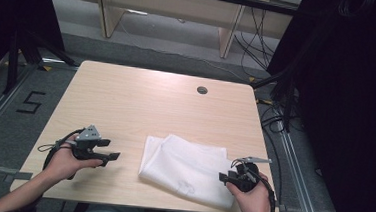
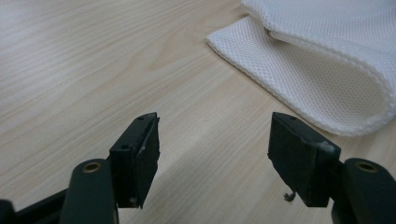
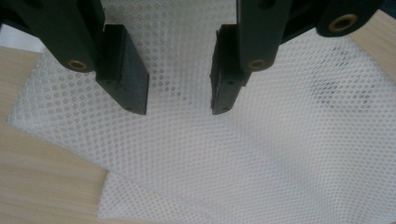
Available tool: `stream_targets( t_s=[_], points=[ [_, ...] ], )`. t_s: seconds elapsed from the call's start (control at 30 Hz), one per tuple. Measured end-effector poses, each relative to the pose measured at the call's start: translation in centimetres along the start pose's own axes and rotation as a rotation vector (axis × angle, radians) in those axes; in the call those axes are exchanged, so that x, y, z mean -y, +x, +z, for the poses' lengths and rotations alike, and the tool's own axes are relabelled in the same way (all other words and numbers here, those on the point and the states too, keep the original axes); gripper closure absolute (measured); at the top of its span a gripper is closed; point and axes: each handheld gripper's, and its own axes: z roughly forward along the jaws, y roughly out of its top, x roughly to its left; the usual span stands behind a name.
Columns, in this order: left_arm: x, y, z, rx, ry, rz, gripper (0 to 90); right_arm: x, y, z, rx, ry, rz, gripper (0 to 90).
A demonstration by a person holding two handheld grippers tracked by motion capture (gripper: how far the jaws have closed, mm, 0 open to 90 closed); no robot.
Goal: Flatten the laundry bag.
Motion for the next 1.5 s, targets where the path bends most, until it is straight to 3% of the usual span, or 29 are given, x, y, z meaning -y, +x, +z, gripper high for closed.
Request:
stream_targets(
  t_s=[0.03,0.07,0.2,0.23,0.27,0.3,0.43,0.5,0.53,0.57,0.6,0.63,0.67,0.77,0.8,0.83,0.87,0.9,0.97,1.0,1.03,1.07,1.1,1.2,1.23,1.33,1.37,1.43,1.5],
  points=[
    [-0.1,0.0,0.0,-0.002,0.007,0.01,33.6,0.0,0.1,0.2,-0.044,-0.017,0.053,57.6],
    [-0.1,-0.2,0.0,0.001,0.003,-0.006,33.8,0.2,-0.3,0.2,-0.06,-0.011,0.003,58.2],
    [-0.2,-0.4,0.2,0.009,-0.011,0.012,34.8,-0.1,0.4,-0.3,-0.09,-0.005,0.019,69.5],
    [-0.3,-0.4,0.1,0.023,-0.003,0.011,34.8,-0.1,0.4,-0.2,-0.081,-0.015,-0.016,72.9],
    [-0.3,-0.4,0.1,0.023,-0.003,0.011,34.8,-0.1,0.4,-0.2,-0.081,-0.015,-0.016,72.9],
    [-0.2,-0.6,0.2,0.018,-0.008,0.0,34.9,-0.1,1.0,-0.1,-0.096,0.001,-0.006,79.4],
    [-0.1,-0.6,0.2,0.044,-0.003,0.003,38.0,-0.3,1.5,0.1,-0.092,0.036,-0.062,88.4],
    [-0.1,-0.9,0.2,0.06,-0.031,-0.01,45.2,-0.7,1.9,0.2,-0.075,0.052,-0.084,90.0],
    [-0.2,-1.1,0.1,0.064,-0.038,-0.006,45.2,-0.9,2.3,0.3,-0.065,0.059,-0.075,90.0],
    [-0.6,-1.6,-0.2,0.069,-0.034,0.015,51.6,-1.0,2.7,0.7,-0.062,0.075,-0.1,90.0],
    [-0.6,-1.6,-0.2,0.069,-0.034,0.015,57.1,-1.1,3.0,0.8,-0.014,0.094,-0.123,90.0],
    [-0.9,-2.1,-0.2,0.075,-0.039,0.021,57.1,-1.1,3.0,0.8,-0.014,0.094,-0.123,90.0],
    [-1.3,-2.5,-0.3,0.09,-0.028,0.025,64.1,-1.1,3.5,1.1,-0.017,0.128,-0.093,90.0],
    [-2.9,-3.6,-0.1,0.127,-0.043,0.014,67.2,-1.1,3.3,1.4,-0.024,0.127,-0.112,90.0],
    [-3.3,-4.1,0.2,0.144,-0.041,0.001,67.1,-1.1,3.5,1.3,-0.021,0.153,-0.077,90.0],
    [-3.7,-4.5,0.6,0.157,-0.041,0.012,67.1,-1.1,3.3,1.4,-0.024,0.145,-0.08,90.0],
    [-4.5,-5.5,1.4,0.193,-0.018,0.031,68.4,-1.1,3.1,1.0,-0.03,0.152,-0.053,90.0],
    [-4.9,-6.0,1.8,0.204,-0.004,0.047,70.4,-1.0,2.9,1.0,-0.027,0.134,-0.056,90.0],
    [-5.2,-6.5,2.3,0.21,0.003,0.066,76.2,-1.0,2.8,0.8,-0.018,0.146,-0.037,90.0],
    [-5.8,-7.5,3.1,0.235,0.017,0.075,79.3,-0.8,2.5,0.5,-0.008,0.171,-0.024,90.0],
    [-6.0,-7.9,3.4,0.242,0.028,0.09,81.1,-0.7,2.3,0.6,-0.01,0.168,-0.04,90.0],
    [-6.0,-7.9,3.4,0.242,0.028,0.09,82.9,-0.7,2.3,0.6,-0.01,0.168,-0.04,90.0],
    [-6.2,-8.3,3.7,0.246,0.042,0.102,84.8,-0.4,2.6,0.7,0.001,0.211,0.007,90.0],
    [-6.3,-9.2,5.0,0.247,0.082,0.147,86.6,-0.3,2.6,0.9,-0.001,0.243,0.012,90.0],
    [-5.9,-9.7,6.0,0.25,0.118,0.162,86.9,-0.3,2.8,1.1,-0.002,0.261,0.009,90.0],
    [-5.6,-10.2,6.7,0.244,0.154,0.179,86.7,-0.4,3.0,1.6,0.007,0.27,-0.001,90.0],
    [-5.5,-10.3,7.0,0.246,0.184,0.214,86.2,-0.3,2.9,1.8,0.002,0.277,-0.007,90.0],
    [-5.2,-10.4,7.5,0.222,0.257,0.241,86.1,-0.4,2.9,2.3,0.007,0.294,0.0,90.0],
    [-5.2,-10.3,7.6,0.214,0.276,0.248,86.7,-0.5,2.8,2.3,-0.005,0.289,0.002,90.0]
  ],
)
